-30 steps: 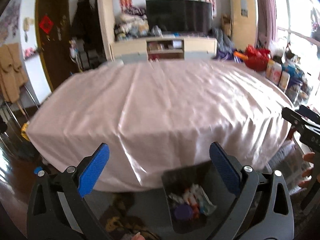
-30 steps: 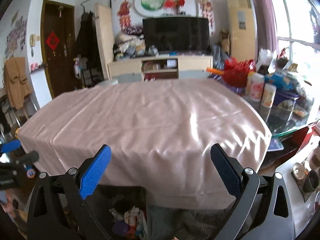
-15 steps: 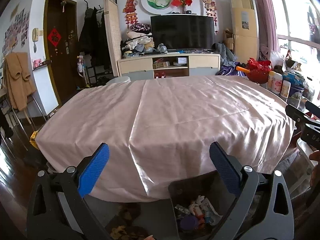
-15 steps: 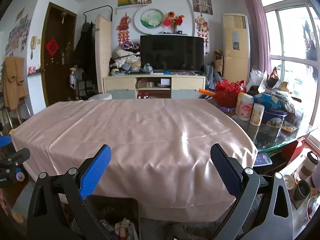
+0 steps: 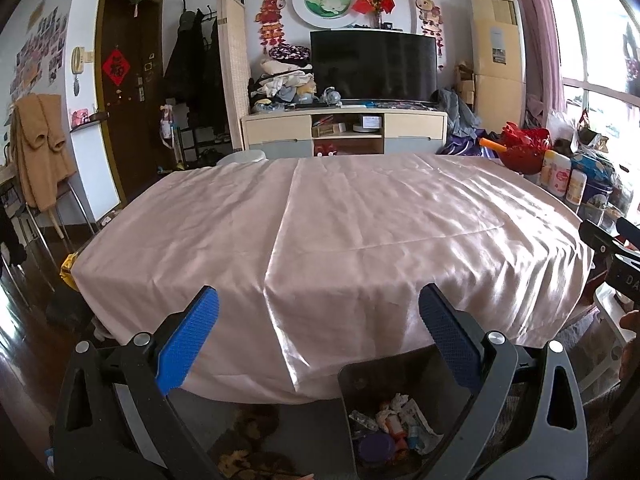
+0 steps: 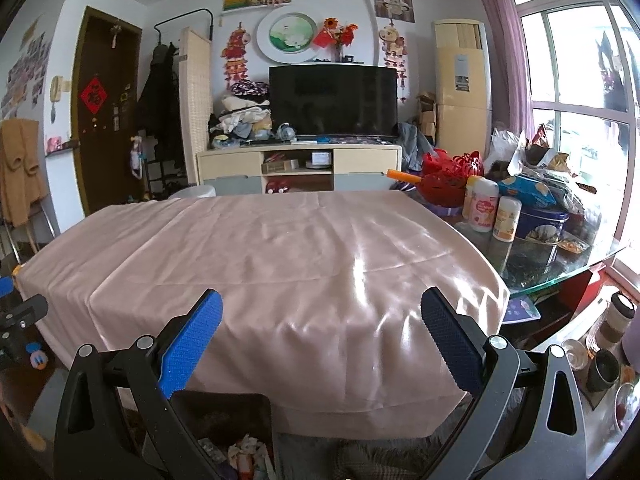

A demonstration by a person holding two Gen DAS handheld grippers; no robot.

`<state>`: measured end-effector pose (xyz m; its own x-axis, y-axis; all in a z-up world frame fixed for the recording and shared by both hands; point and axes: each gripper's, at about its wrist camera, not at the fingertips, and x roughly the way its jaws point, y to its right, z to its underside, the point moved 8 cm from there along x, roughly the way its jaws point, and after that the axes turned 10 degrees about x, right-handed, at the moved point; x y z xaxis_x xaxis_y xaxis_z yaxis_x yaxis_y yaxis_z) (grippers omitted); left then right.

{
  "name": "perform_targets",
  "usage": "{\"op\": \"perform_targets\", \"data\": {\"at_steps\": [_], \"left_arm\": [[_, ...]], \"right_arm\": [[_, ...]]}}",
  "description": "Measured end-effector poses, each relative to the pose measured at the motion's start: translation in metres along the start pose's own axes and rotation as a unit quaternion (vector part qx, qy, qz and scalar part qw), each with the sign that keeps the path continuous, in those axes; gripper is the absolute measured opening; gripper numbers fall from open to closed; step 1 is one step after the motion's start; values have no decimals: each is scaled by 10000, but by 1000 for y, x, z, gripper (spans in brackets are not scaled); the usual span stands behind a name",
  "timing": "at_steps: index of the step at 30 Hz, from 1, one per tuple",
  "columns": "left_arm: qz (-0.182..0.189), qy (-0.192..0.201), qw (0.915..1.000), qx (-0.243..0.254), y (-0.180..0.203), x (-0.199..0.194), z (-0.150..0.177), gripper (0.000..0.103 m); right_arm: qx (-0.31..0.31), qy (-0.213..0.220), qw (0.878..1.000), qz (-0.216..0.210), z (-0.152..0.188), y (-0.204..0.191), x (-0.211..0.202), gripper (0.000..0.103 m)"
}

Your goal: Collect trash

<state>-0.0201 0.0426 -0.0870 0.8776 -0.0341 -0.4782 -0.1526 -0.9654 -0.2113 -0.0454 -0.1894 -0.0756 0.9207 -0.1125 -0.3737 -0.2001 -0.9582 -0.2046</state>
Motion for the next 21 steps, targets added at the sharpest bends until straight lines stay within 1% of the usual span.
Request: {"op": "perform_targets", "data": {"at_steps": [21], "left_arm": [[-50,-26,10000,-33,-2,3,2,95]], "right_arm": [[72,-72,9999,85,3,6,1,100]]}}
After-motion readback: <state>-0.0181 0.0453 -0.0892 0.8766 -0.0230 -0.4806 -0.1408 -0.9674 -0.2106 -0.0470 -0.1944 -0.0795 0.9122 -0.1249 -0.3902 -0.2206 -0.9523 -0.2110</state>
